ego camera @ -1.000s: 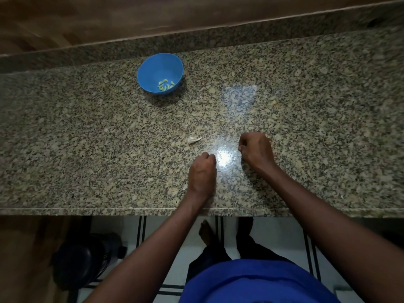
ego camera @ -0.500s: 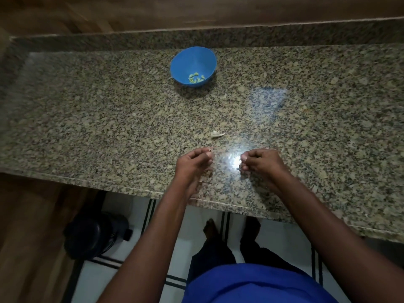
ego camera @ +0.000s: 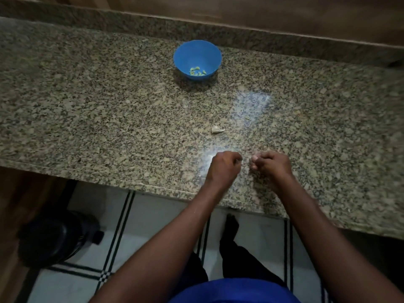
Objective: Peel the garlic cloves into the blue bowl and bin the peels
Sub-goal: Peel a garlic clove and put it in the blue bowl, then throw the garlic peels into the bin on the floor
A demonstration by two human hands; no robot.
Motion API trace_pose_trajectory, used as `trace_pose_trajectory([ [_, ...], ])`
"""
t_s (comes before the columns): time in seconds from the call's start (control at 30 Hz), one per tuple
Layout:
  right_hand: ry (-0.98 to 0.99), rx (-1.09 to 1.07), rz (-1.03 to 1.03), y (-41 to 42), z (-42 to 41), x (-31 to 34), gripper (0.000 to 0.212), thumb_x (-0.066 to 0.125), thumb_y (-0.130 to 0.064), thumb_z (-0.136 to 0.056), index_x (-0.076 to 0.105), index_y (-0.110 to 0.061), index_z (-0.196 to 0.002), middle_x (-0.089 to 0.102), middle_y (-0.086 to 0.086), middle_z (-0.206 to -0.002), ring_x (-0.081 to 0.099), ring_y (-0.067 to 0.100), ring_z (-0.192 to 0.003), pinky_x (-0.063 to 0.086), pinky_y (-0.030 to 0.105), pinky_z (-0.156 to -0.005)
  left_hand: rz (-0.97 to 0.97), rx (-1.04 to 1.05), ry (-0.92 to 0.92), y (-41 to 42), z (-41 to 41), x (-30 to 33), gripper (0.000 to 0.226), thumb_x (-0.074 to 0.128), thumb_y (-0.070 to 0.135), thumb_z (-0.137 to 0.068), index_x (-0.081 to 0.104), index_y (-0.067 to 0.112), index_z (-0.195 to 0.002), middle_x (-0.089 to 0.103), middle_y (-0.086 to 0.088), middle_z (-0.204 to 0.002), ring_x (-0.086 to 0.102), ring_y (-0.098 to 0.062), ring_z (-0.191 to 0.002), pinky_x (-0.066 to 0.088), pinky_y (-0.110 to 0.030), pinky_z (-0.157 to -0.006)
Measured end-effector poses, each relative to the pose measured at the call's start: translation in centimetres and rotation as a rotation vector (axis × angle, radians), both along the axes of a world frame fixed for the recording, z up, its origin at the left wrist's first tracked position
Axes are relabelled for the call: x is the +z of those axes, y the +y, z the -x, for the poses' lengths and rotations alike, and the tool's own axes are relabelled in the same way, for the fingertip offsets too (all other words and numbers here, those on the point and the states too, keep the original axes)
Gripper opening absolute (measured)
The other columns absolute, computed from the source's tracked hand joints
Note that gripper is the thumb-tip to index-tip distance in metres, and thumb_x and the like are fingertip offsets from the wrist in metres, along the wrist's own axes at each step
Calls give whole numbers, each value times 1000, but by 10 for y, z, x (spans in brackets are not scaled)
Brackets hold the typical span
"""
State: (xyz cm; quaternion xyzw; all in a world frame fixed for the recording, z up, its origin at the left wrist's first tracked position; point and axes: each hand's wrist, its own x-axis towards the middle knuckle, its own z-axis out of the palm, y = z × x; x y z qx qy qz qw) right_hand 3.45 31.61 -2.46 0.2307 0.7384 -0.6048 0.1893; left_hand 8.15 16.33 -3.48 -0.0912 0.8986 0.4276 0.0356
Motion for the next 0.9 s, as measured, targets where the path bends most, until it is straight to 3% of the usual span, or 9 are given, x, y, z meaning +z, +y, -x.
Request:
trace_pose_trajectory([
  [0.1, -29, -51, 4, 5, -2, -5, 15, 78, 5, -83, 72, -2, -71, 74, 20, -83, 70, 30, -72, 56, 38, -69, 243, -147, 44, 8, 1, 2, 13, 60, -1, -83, 70, 3, -76, 64, -15, -76, 60, -33, -68, 50, -40, -59],
  [0.23, -9, -31, 13, 3, -3, -1, 13, 79, 3, -83, 72, -1, -73, 74, 17, -80, 70, 25, -68, 60, 38, -72, 360, -154, 101, 10, -5, 7, 14, 62, -5, -82, 63, 4, -71, 58, -14, -69, 54, -32, -57, 36, -36, -48],
  [0.37, -22, 19, 59, -6, -13, 11, 16, 74, 6, -87, 66, 1, -74, 65, 14, -68, 64, 15, -49, 57, 27, -49, 386, -31, 67, -7, -14, 5, 17, 57, -3, -88, 67, 4, -76, 62, -11, -71, 56, -23, -57, 50, -38, -50],
  [0.43, -65, 73, 138, -15, -21, 13, 14, 71, 7, -89, 65, 3, -77, 62, 17, -64, 62, 18, -47, 53, 28, -44, 210, 141, -25, -27, -24, 12, 16, 63, 2, -92, 71, 8, -80, 66, -3, -71, 59, -12, -55, 50, -25, -46],
  [0.5, -111, 130, 201, -30, -29, 11, 11, 72, 5, -89, 67, 3, -79, 63, 21, -69, 63, 26, -55, 54, 32, -51, -143, 395, -104, -56, -34, 19, 5, 72, 6, -90, 76, 6, -87, 72, -3, -73, 65, -4, -55, 51, -15, -48],
  [0.63, -146, 249, 277, -78, -39, 16, 6, 76, 0, -88, 72, 4, -86, 69, 17, -77, 68, 27, -69, 59, 37, -71, -793, 772, -127, -117, -71, 40, 5, 77, 6, -89, 75, 2, -92, 74, -7, -74, 66, -13, -60, 58, -23, -59],
  [0.73, -150, 345, 338, -126, -54, 29, 4, 73, 1, -90, 70, 3, -88, 68, 11, -77, 67, 18, -64, 58, 25, -64, -1050, 879, -5, -153, -109, 57, 4, 71, 1, -92, 71, 4, -89, 68, -3, -68, 62, -8, -57, 56, -17, -59],
  [0.9, -175, 512, 444, -223, -102, 54, 4, 68, 2, -93, 67, 5, -95, 63, 12, -77, 62, 18, -66, 57, 22, -65, -1321, 952, 178, -227, -186, 76, 19, 59, -1, -97, 68, 6, -82, 63, -2, -71, 61, -5, -61, 51, -13, -56],
])
